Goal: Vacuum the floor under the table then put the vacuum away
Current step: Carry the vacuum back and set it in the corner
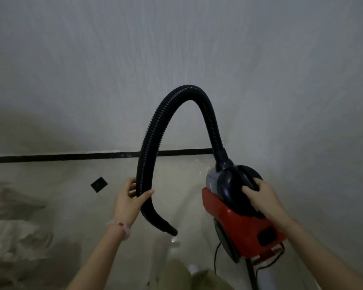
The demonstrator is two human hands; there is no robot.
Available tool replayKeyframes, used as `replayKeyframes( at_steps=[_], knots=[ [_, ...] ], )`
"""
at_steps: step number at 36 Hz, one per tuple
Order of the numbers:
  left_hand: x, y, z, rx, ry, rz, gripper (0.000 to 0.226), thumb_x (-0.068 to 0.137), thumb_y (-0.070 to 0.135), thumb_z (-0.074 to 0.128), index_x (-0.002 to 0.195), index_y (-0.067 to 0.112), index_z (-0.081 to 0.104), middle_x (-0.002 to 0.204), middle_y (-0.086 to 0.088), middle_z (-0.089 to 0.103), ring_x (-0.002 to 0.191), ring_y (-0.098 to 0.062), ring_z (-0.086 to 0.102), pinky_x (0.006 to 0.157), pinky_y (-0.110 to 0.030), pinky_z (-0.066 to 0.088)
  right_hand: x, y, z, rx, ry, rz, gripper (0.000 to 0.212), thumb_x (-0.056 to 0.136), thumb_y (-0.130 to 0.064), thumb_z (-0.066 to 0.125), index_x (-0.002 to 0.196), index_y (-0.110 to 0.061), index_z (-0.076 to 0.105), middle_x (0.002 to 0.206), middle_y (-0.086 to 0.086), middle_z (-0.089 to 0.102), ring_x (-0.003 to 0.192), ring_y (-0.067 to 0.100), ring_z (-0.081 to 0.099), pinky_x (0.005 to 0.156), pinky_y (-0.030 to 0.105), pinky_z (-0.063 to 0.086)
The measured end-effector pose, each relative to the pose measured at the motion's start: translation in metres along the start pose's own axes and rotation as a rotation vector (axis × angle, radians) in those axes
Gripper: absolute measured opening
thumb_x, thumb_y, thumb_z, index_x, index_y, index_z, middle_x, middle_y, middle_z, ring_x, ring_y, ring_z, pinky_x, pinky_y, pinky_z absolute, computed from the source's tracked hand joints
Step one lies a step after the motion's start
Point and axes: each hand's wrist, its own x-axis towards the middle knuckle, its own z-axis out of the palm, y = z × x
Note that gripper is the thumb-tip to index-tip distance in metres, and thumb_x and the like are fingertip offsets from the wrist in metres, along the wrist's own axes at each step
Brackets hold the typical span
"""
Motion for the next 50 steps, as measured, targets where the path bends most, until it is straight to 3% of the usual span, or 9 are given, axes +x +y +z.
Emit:
replayKeyframes(
  at_steps=[14,24,27,32,37,40,44,46,50],
  knots=[
    [0.257,-0.004,0.061,0.024,0.019,-0.202,0.028,0.083,0.014,0.071,0.102,0.025,0.053,0.103,0.005,0.06,0.099,-0.02,0.062,0.068,-0.02,0.051,0.279,-0.024,0.064,-0.156,-0.23,0.146,0.021,0.089,-0.02,0.057,0.094,0.0,0.058,0.06,0.006,0.052,0.045,0.016,0.047,0.04,0.023,0.036],
    [0.38,-0.036,0.105,0.115,0.06,-0.316,0.031,0.082,0.009,0.072,0.106,0.019,0.055,0.1,0.01,0.061,0.092,-0.008,0.059,0.074,-0.018,0.047,0.434,0.004,0.125,-0.144,-0.333,0.175,0.024,0.086,-0.015,0.059,0.065,-0.014,0.047,0.062,0.006,0.054,0.051,0.013,0.047,0.043,0.016,0.032],
    [0.411,-0.061,0.123,0.115,0.083,-0.315,0.035,0.081,0.005,0.072,0.096,0.03,0.053,0.098,0.01,0.061,0.091,-0.007,0.058,0.072,-0.017,0.046,0.479,0.031,0.149,-0.211,-0.427,0.138,0.02,0.086,-0.014,0.058,0.068,-0.011,0.049,0.064,0.007,0.055,0.056,0.015,0.05,0.047,0.021,0.036],
    [0.446,-0.117,0.156,0.19,0.146,-0.348,0.044,0.077,0.014,0.077,0.116,0.011,0.056,0.104,0.002,0.065,0.1,-0.014,0.06,0.079,-0.022,0.045,0.537,0.09,0.189,-0.296,-0.618,0.051,0.017,0.088,-0.016,0.057,0.077,-0.003,0.057,0.075,0.015,0.064,0.07,0.031,0.062,0.06,0.04,0.049],
    [0.464,-0.173,0.175,0.198,0.157,-0.411,0.035,0.077,0.019,0.078,0.107,0.01,0.063,0.099,0.001,0.072,0.1,-0.016,0.066,0.089,-0.035,0.051,0.576,0.132,0.224,-0.377,-0.699,-0.058,0.014,0.088,-0.015,0.057,0.077,-0.022,0.052,0.084,0.006,0.064,0.079,0.025,0.063,0.069,0.039,0.052],
    [0.473,-0.193,0.185,0.221,0.142,-0.41,0.035,0.076,0.022,0.078,0.105,0.009,0.065,0.098,-0.001,0.073,0.099,-0.016,0.068,0.093,-0.039,0.053,0.601,0.153,0.237,-0.458,-0.743,-0.067,0.006,0.089,-0.015,0.057,0.092,-0.02,0.057,0.094,0.009,0.063,0.09,0.028,0.063,0.072,0.034,0.05],
    [0.486,-0.205,0.2,0.197,0.102,-0.457,0.029,0.074,0.015,0.08,0.098,0.003,0.067,0.091,-0.005,0.074,0.094,-0.019,0.069,0.092,-0.044,0.054,0.63,0.174,0.243,-0.651,-0.761,-0.078,0.053,0.09,-0.021,0.058,0.14,-0.01,0.042,0.133,0.013,0.055,0.116,0.028,0.056,0.09,0.031,0.044],
    [0.493,-0.205,0.207,0.164,0.044,-0.458,0.021,0.074,0.012,0.08,0.09,0.005,0.068,0.084,-0.003,0.074,0.09,-0.019,0.07,0.087,-0.043,0.056,0.643,0.18,0.244,-0.733,-0.772,-0.098,0.057,0.092,-0.02,0.057,0.144,-0.011,0.035,0.138,0.014,0.052,0.12,0.029,0.053,0.094,0.033,0.044],
    [0.51,-0.194,0.215,0.13,-0.019,-0.424,0.018,0.078,0.011,0.074,0.094,0.011,0.067,0.085,0.002,0.069,0.083,-0.009,0.064,0.077,-0.025,0.051,0.666,0.189,0.248,-0.851,-0.733,-0.131,0.058,0.094,-0.016,0.053,0.146,-0.009,0.03,0.14,0.018,0.048,0.124,0.031,0.05,0.1,0.038,0.042]
  ],
)
